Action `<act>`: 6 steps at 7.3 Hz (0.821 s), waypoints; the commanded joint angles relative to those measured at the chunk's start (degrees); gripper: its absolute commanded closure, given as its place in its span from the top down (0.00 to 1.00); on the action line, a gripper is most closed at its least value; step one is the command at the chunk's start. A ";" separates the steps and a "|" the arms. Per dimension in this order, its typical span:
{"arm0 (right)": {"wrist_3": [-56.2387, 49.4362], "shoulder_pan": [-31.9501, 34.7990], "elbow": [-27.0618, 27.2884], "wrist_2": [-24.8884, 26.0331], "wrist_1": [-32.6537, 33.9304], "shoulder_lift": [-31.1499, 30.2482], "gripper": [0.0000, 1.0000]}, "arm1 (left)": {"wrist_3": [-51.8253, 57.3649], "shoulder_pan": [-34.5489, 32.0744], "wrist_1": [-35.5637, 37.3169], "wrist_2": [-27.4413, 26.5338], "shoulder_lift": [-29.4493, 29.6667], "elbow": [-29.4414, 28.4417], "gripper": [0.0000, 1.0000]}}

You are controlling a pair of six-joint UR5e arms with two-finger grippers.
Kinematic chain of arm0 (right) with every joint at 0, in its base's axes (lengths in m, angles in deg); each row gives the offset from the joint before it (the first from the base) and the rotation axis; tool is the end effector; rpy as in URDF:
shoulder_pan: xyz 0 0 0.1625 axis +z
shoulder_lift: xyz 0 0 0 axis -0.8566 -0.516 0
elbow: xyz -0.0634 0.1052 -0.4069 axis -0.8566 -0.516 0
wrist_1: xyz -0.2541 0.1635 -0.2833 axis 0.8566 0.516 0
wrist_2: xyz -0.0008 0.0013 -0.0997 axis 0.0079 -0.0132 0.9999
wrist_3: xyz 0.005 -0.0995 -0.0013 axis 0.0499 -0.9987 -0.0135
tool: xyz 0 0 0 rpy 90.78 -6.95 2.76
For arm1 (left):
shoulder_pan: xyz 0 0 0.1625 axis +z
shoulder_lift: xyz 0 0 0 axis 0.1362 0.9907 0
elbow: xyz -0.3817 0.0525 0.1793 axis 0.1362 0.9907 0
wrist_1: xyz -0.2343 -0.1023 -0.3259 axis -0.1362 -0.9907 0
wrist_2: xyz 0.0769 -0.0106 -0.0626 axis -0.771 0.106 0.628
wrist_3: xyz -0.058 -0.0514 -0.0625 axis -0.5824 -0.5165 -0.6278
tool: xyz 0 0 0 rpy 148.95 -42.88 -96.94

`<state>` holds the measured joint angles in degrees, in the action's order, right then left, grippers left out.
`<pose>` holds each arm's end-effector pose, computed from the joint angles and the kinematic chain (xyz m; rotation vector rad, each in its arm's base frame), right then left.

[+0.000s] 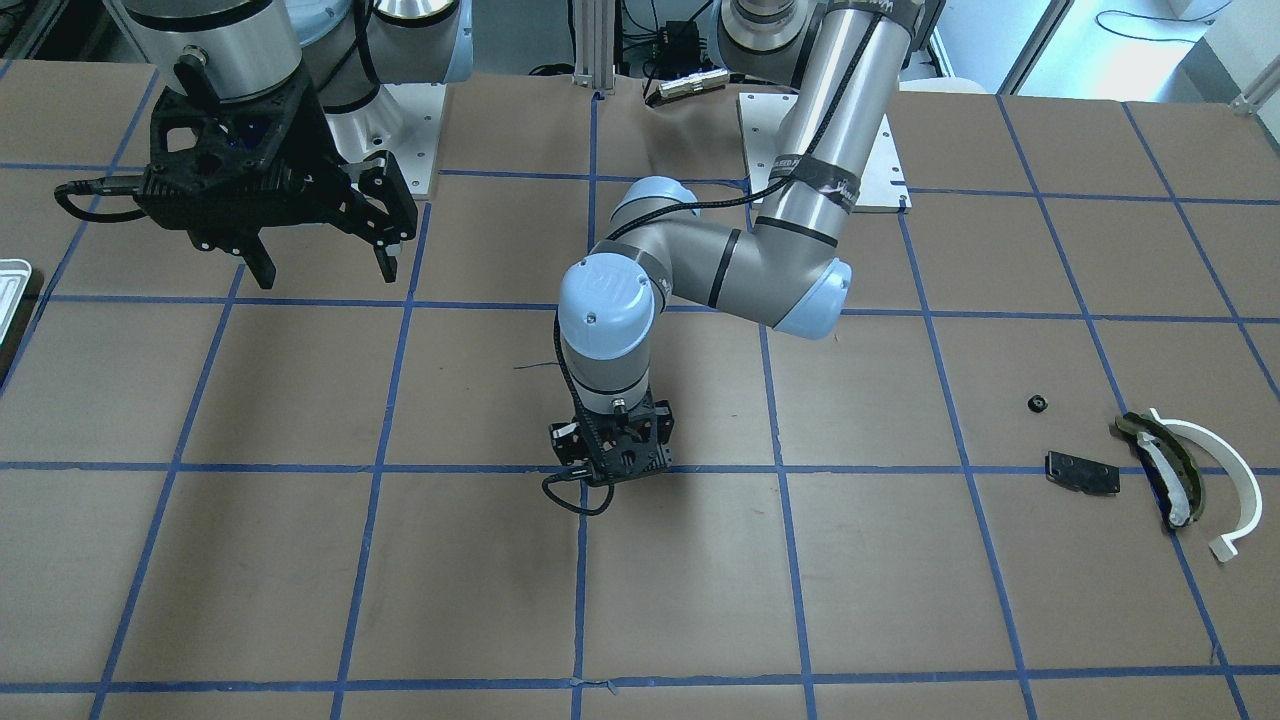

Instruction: Place bearing gear from tray to pile

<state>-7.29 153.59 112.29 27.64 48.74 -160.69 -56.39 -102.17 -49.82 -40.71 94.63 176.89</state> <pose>0.1763 -0.5105 0.5171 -0.1256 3.1158 -0.2177 -0.3330 -0.5483 0.2057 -0.3113 3.0531 -0.0463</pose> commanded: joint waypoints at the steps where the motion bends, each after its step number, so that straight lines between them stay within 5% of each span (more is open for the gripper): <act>1: -0.08 0.00 -0.09 0.30 0.01 -0.05 1.00 | 12.61 10.35 -10.42 -2.63 -7.92 0.93 0.00; 3: -0.26 0.09 -0.18 -0.05 0.01 0.04 1.00 | 31.38 22.57 -8.81 -2.98 -13.20 9.24 0.00; 6: -0.25 0.00 -0.18 0.03 0.01 0.04 1.00 | 59.68 44.70 5.25 -2.30 -13.94 19.72 0.00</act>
<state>-7.48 153.61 112.11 27.62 48.76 -160.67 -8.76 -67.04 -49.17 -44.45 80.54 192.61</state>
